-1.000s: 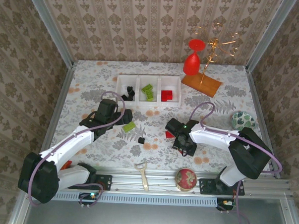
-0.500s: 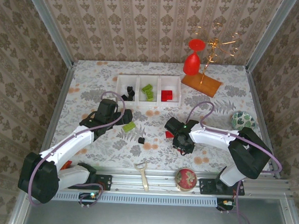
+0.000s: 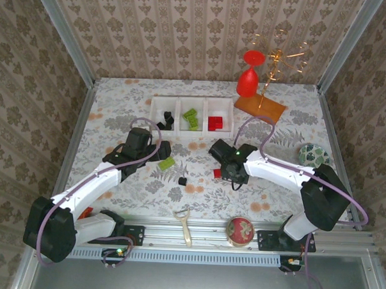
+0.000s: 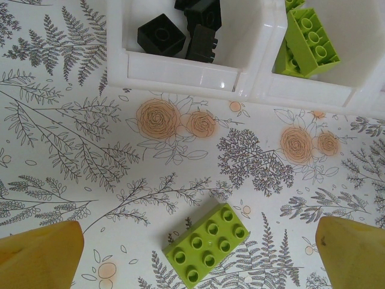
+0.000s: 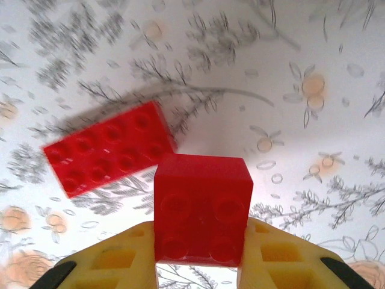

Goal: Sort the legos into containers by color

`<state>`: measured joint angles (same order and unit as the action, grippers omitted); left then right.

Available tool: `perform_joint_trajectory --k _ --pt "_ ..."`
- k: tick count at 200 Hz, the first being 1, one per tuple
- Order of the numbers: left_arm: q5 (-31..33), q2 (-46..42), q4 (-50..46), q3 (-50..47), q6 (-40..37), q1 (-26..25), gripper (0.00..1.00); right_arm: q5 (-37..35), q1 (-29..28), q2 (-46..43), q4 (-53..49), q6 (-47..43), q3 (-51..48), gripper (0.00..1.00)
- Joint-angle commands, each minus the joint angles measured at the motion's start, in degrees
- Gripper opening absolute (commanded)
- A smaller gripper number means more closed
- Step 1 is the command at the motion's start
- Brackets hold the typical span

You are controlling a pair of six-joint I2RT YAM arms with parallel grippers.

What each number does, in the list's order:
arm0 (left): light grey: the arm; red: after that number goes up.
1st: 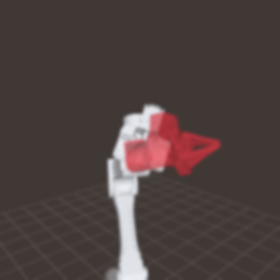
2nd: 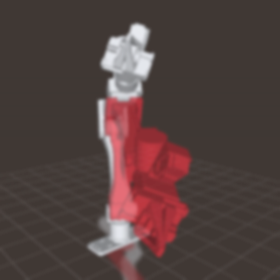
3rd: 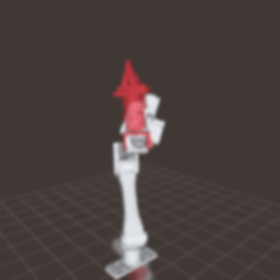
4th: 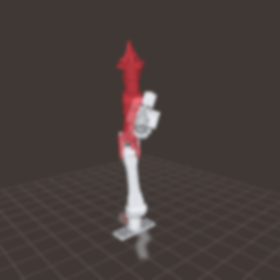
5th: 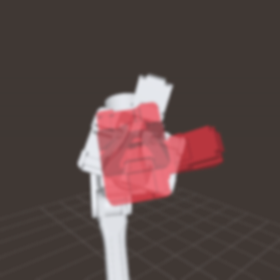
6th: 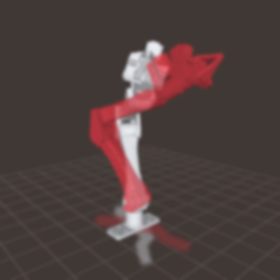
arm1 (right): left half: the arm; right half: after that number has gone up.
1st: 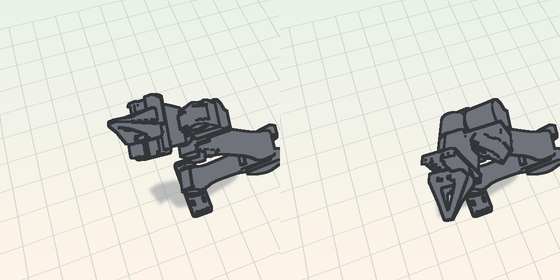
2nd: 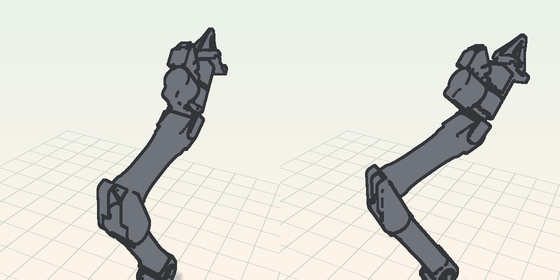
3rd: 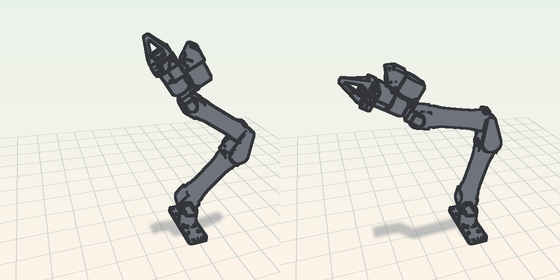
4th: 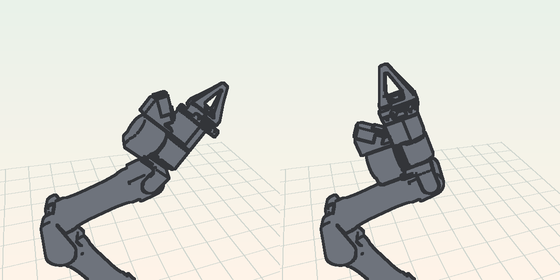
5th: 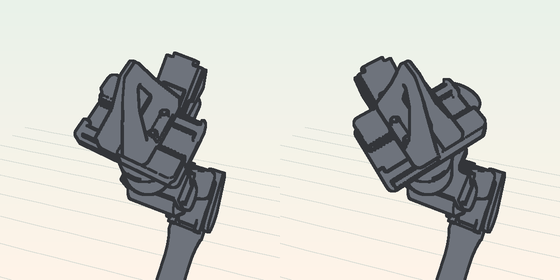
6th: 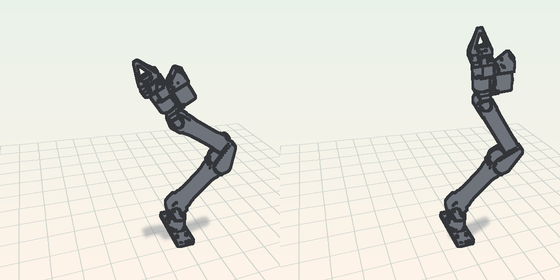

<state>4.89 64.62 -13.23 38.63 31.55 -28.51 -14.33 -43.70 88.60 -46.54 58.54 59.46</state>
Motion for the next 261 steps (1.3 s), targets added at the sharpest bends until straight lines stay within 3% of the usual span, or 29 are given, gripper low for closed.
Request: perform_joint_trajectory --k 1,54,146,227,261 --pt "0.5 -1.3 0.9 -0.9 1.2 0.4 1.00 -5.7 1.6 -1.1 -3.2 -5.9 3.9 0.24" --pt "0.4 -1.5 0.9 -1.1 1.3 0.5 1.00 -4.7 7.0 2.4 3.5 -14.5 10.6 0.24" --pt "0.3 -2.1 -0.1 -0.7 0.9 0.6 1.00 -5.9 11.2 17.4 7.7 -26.7 27.4 0.24" --pt "-0.1 -3.4 -1.1 -1.3 0.9 0.5 1.00 -5.3 15.1 30.3 7.8 -31.0 42.2 0.28" --pt "-0.6 -3.6 -1.1 -1.4 0.6 0.1 1.00 -4.5 16.2 32.9 7.4 -31.7 44.8 0.35"
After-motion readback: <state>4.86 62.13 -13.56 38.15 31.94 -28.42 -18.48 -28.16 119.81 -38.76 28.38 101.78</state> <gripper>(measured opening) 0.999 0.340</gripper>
